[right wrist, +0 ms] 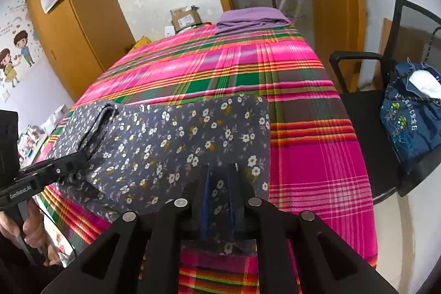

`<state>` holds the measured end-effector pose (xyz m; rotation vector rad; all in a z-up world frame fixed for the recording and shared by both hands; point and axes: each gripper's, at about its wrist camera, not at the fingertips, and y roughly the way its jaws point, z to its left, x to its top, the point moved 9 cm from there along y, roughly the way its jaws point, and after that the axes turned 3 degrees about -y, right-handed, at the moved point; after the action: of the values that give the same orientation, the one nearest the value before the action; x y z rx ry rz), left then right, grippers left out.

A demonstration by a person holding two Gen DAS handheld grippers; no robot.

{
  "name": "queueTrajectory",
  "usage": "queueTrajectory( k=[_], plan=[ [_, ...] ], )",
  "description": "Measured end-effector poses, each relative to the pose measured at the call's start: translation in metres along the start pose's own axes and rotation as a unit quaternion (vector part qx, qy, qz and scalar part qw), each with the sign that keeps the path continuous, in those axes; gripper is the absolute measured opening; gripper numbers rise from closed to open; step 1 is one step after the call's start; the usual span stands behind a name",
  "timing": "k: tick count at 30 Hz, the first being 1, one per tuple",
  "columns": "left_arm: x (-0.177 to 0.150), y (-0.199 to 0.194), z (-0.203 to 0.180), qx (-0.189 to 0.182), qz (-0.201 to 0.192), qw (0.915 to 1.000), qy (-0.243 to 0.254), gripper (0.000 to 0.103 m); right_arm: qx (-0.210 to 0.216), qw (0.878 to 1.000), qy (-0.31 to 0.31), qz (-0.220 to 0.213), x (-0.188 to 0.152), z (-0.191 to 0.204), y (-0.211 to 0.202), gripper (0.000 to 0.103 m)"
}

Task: Fold clothes
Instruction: 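Press the folded garment edge flat with the right gripper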

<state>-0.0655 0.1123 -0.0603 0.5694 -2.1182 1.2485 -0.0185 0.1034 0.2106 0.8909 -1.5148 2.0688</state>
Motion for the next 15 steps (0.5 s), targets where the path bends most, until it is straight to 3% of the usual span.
queueTrajectory(
  k=[3,7,15],
  plan=[
    [0.001,0.005,-0.003,0.003,0.001,1.0000,0.008,0.010,-0.007,1.000,-0.007,0.000,-0.002,0.001,0.000,0.014],
    [-0.014,0.025,0.009,0.024,0.041,0.9989,-0.004,0.010,-0.019,1.000,-0.021,0.005,-0.008,0.003,0.004,0.016],
    [-0.019,0.021,0.006,0.042,0.024,0.9987,0.017,0.010,-0.031,0.998,-0.045,-0.008,-0.012,0.005,0.006,0.020]
  ],
)
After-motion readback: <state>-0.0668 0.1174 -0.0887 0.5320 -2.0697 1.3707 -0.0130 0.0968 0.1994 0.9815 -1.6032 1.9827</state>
